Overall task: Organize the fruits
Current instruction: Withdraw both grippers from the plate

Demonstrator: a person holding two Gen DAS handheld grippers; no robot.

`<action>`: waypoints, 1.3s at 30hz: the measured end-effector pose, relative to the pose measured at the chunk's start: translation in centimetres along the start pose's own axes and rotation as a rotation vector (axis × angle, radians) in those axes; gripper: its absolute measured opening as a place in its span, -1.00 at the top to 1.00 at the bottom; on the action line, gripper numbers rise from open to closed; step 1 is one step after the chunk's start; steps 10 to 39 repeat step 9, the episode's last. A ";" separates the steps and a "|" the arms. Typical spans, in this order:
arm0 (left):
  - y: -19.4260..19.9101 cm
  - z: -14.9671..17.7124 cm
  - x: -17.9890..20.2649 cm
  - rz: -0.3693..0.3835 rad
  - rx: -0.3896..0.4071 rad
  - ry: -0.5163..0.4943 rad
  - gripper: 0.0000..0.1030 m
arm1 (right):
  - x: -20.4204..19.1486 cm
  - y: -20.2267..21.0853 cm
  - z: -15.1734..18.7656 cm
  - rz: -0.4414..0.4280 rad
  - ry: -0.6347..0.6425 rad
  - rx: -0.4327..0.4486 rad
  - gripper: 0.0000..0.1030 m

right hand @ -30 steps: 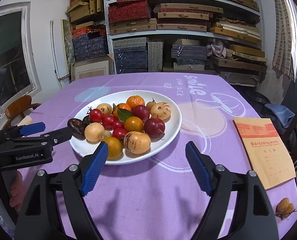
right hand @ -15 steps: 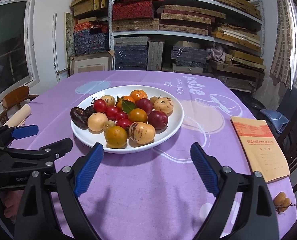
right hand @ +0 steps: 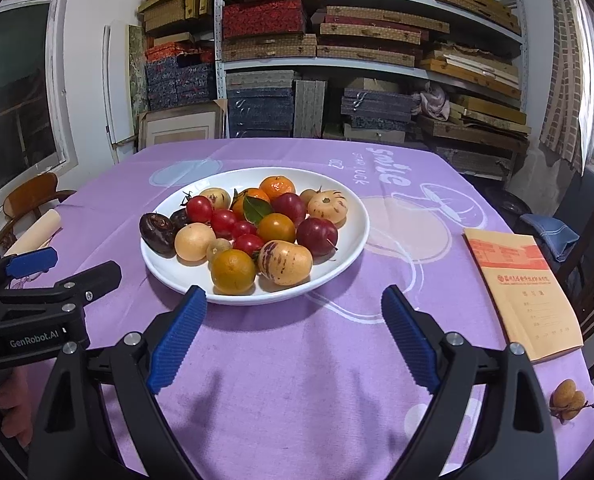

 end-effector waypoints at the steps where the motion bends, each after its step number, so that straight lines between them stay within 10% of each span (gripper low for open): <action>1: -0.1 0.0 0.1 0.007 -0.006 -0.006 -0.93 | 0.0 0.0 0.0 0.001 0.001 0.000 -0.70; 39: -0.5 0.2 0.3 0.019 -0.025 -0.014 -0.93 | 0.0 -0.2 0.2 -0.002 0.004 -0.003 -0.70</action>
Point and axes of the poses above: each gripper's, at about its wrist camera, not at the fingertips, and y roughly against the way its jaws point, x to its right, z to its underside, the point moved 10 cm from there along -y, roughly the way its jaws point, and after that the axes turned 14 degrees about z, right-handed, at the moved point
